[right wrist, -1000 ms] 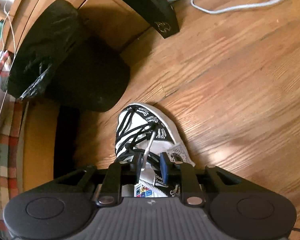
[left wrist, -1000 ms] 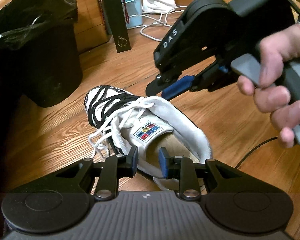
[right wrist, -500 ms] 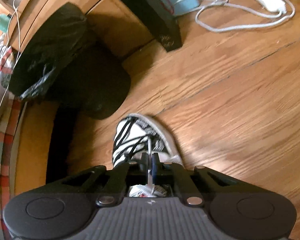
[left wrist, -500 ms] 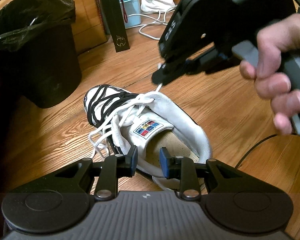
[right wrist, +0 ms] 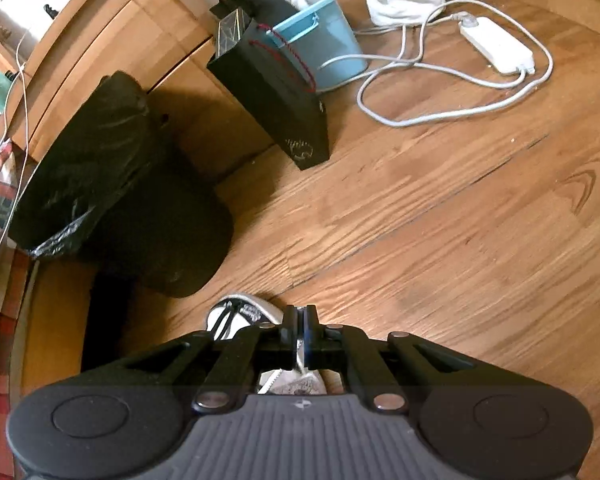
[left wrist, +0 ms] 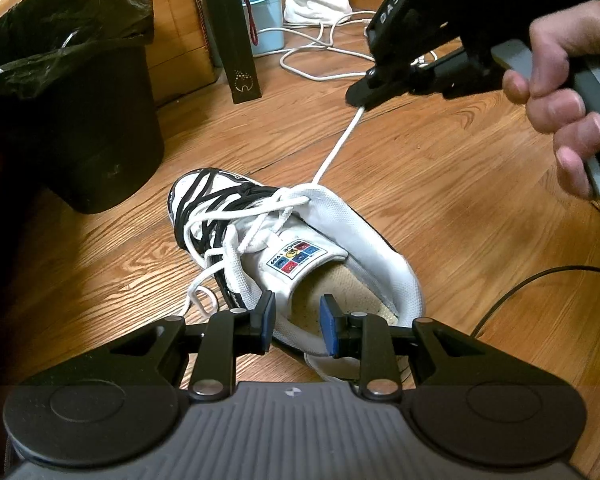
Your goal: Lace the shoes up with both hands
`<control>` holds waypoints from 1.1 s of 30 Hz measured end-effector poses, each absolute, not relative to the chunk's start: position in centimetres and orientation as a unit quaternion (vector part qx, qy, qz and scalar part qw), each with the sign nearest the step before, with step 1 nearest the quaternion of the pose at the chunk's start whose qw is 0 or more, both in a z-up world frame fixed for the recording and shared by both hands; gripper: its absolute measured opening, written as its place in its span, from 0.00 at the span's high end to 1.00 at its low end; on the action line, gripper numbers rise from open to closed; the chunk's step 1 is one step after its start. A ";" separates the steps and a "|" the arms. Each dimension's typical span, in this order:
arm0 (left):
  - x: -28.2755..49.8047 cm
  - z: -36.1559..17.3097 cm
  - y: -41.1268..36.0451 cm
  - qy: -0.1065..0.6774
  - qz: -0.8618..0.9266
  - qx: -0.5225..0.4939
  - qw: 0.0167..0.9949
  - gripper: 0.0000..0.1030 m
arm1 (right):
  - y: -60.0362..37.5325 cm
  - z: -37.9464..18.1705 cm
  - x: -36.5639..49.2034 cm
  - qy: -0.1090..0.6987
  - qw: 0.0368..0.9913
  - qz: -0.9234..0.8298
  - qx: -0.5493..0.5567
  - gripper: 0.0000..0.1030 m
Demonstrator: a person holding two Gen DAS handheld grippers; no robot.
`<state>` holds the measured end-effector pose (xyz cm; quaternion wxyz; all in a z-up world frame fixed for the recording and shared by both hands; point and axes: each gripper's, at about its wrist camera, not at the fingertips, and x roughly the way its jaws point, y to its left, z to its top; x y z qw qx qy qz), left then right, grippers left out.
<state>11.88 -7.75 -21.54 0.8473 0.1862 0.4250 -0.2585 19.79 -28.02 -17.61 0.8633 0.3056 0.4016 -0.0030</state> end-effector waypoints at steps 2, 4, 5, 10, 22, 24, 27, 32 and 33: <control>11.9 -21.5 -7.7 0.426 -0.258 0.184 0.848 0.72 | -28.8 -16.9 19.6 0.386 0.869 -0.016 0.308 0.97; 12.0 -21.5 -7.6 0.427 -0.258 0.181 0.848 0.72 | -29.6 -16.1 19.4 0.371 0.876 -0.028 0.308 0.97; 12.1 -21.5 -7.6 0.427 -0.258 0.179 0.848 0.72 | -30.2 -15.8 19.4 0.365 0.877 -0.033 0.310 0.97; 12.1 -21.6 -7.6 0.427 -0.258 0.177 0.848 0.72 | -32.5 -15.2 18.9 0.351 0.879 -0.057 0.318 0.97; 12.3 -21.6 -7.3 0.431 -0.259 0.166 0.848 0.72 | -36.8 -13.2 17.9 0.298 0.888 -0.115 0.332 0.97; 12.4 -21.6 -7.3 0.432 -0.259 0.163 0.848 0.72 | -37.2 -12.9 17.6 0.285 0.893 -0.127 0.325 0.97; 12.6 -21.7 -7.1 0.434 -0.258 0.155 0.849 0.73 | -37.7 -12.6 17.0 0.272 0.900 -0.153 0.305 1.00; 12.8 -21.7 -7.1 0.438 -0.254 0.145 0.850 0.73 | -40.7 -13.6 16.2 0.279 0.867 -0.158 0.381 1.00; 12.8 -21.7 -7.2 0.437 -0.254 0.146 0.851 0.73 | -40.5 -13.9 16.3 0.290 0.865 -0.150 0.382 0.99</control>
